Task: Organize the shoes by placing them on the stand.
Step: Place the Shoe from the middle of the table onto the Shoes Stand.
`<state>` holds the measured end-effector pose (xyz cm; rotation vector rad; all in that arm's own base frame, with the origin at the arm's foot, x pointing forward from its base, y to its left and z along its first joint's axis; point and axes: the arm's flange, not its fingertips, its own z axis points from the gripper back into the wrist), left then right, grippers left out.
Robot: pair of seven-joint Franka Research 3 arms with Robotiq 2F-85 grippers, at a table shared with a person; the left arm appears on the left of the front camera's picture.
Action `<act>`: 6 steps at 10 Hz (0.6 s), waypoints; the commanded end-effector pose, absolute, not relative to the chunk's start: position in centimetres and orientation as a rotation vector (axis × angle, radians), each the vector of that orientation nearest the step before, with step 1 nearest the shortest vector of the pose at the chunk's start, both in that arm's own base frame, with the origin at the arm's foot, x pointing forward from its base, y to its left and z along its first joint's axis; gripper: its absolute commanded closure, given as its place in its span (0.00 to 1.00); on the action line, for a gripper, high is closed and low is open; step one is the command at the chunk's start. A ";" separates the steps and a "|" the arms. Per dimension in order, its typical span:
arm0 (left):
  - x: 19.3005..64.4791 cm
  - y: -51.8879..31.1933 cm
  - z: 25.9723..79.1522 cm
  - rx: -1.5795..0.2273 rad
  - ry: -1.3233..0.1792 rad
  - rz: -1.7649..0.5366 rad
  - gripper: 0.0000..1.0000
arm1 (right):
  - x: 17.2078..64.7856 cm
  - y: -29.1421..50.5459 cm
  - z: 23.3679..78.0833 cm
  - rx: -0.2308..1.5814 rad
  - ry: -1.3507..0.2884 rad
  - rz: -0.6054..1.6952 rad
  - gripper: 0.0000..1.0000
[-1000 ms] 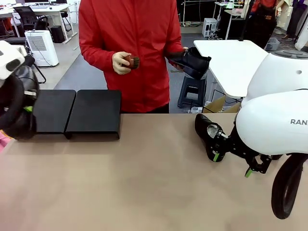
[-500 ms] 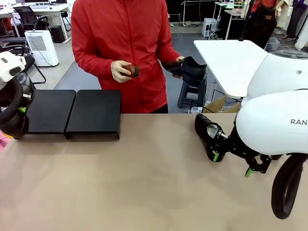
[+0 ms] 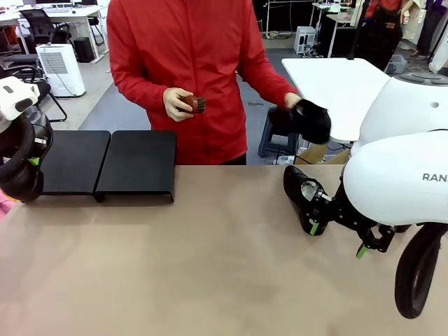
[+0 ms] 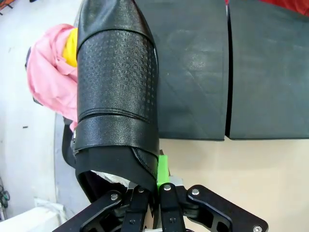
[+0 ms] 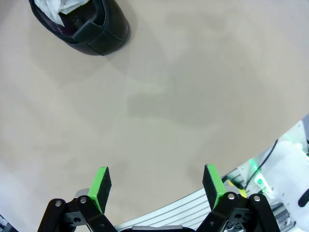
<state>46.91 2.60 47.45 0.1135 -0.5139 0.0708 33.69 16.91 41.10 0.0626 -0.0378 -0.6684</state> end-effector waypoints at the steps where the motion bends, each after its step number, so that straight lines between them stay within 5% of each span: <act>1: 47.7 2.5 47.8 0.142 -0.582 0.019 1.00 | 33.8 17.0 41.0 0.071 -0.046 -0.656 0.00; 6: 53.3 2.6 46.8 0.281 -0.650 -0.124 1.00 | 33.8 17.0 41.0 0.071 -0.046 -0.656 0.00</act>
